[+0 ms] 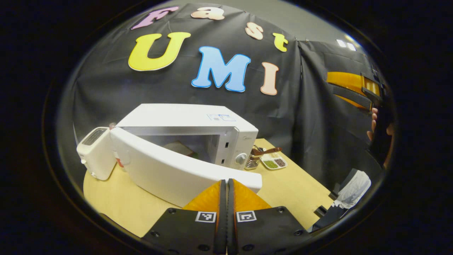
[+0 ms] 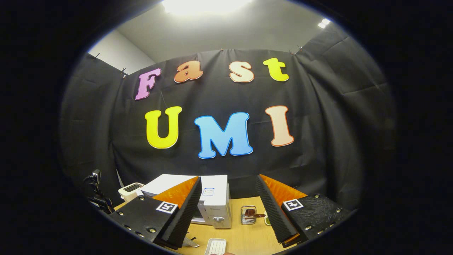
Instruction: Open the microwave oven with the left hand, put the food in, and close the microwave oven.
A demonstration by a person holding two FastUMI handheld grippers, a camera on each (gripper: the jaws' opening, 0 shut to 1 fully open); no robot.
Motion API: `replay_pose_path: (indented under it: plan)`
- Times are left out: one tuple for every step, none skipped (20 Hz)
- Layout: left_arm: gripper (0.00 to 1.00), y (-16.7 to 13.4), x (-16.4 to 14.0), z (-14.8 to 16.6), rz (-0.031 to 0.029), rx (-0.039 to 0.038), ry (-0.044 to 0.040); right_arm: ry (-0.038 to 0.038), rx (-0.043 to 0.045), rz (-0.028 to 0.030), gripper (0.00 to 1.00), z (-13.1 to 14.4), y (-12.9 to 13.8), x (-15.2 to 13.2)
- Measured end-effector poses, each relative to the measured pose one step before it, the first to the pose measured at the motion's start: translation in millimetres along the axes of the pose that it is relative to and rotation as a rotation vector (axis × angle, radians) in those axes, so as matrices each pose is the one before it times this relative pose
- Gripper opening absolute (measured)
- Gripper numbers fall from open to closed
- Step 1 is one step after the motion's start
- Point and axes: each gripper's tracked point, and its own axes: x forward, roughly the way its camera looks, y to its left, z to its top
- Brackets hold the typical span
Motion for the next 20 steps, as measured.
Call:
replay_pose_path:
  plan:
    - [0.07,-0.9,6.39,3.32,-0.00088,-0.00325,-0.00567,-0.01024,-0.01635,-0.00156,0.93,2.8,-1.26,0.94]
    - [0.07,0.89,6.85,4.2,0.00432,-0.00343,-0.00588,-0.00931,-0.01412,-0.00183,0.93,0.82,-1.38,-0.39]
    - [0.07,-0.11,5.58,2.7,0.00255,-0.00586,-0.00191,-0.00736,-0.00456,0.00533,0.93,2.16,1.77,0.6]
    - [0.07,0.42,6.48,2.38,0.00189,-0.00725,-0.00029,-0.00216,-0.00017,0.00793,0.93,1.64,0.72,-0.77]
    - [0.07,-0.07,5.6,1.94,0.00286,-0.00716,0.00061,0.00145,-0.00022,0.00252,0.93,-1.1,-2.34,1.38]
    - [0.07,0.69,5.85,1.85,0.0044,-0.00402,0.00231,0.00408,-0.00104,-0.00292,0.93,-1.29,-2.26,0.66]
    - [0.07,-0.79,4.36,1.33,0.0032,-0.00388,0.00105,0.00617,0.00075,-0.00326,0.93,-1.44,-3.33,0.19]
    - [0.07,-1.66,3.9,2.37,-0.00112,-0.00777,0.00041,0.00474,0.00391,-0.00388,0.93,-2.91,-4.78,1.85]
    - [0.07,-2.42,3.22,0.27,-0.00293,-0.00914,-0.00255,0.00533,0.00502,-0.00469,0.93,-1.9,-4.01,1.39]
    - [0.07,-1.11,4.69,1.08,0.00273,-0.00256,0.00071,0.00714,0.00498,-0.0047,0.93,-2.36,-4.06,1.07]
    - [0.07,-0.19,3.62,0.9,0.00358,0.00033,0.00226,0.00758,0.00552,-0.00323,0.93,-1.22,-3.57,1.72]
    - [0.07,-1.84,4.04,0.6,0.00229,-0.00348,0.00311,0.0068,0.0068,-0.00489,0.93,-3.27,-4.05,0.84]
    - [0.07,-1.65,4.41,1.11,0.00206,-0.00523,0.00061,0.00484,0.007,-0.00499,0.93,-1.7,-4.39,0.3]
    - [0.07,0.8,3.68,2.12,0.00158,-0.00452,0.00236,0.00381,0.00655,-0.00538,0.93,-1.88,-4.54,0.51]
    - [0.07,-1.08,5.1,1.21,0.00327,-0.00224,-0.00071,0.00155,0.00477,-0.00495,0.93,-0.05,-4.14,-0.3]
    - [0.07,-0.44,5.06,1.53,0.0037,0.00145,-0.00063,0.00008,0.00134,-0.00625,0.93,-0.95,-4.8,1.07]
    - [0.07,0.43,4.43,0.32,0.00567,0.00263,-0.0019,0.00146,-0.00105,-0.00439,0.93,0.34,-4.61,0.59]
    - [0.07,0.58,4.73,2.67,0.00565,-0.00083,-0.00111,0.00182,-0.00131,-0.00183,0.93,0.18,-3.26,1.13]
    - [0.07,0.02,3.82,1.51,0.00521,-0.00452,-0.00158,-0.00015,0.00057,-0.00159,0.93,0.72,-2.52,1.04]
    - [0.07,0.51,8.78,-0.56,0.00469,-0.00661,-0.00164,0.0,0.00174,-0.00063,0.93,-0.19,-3.14,1.68]
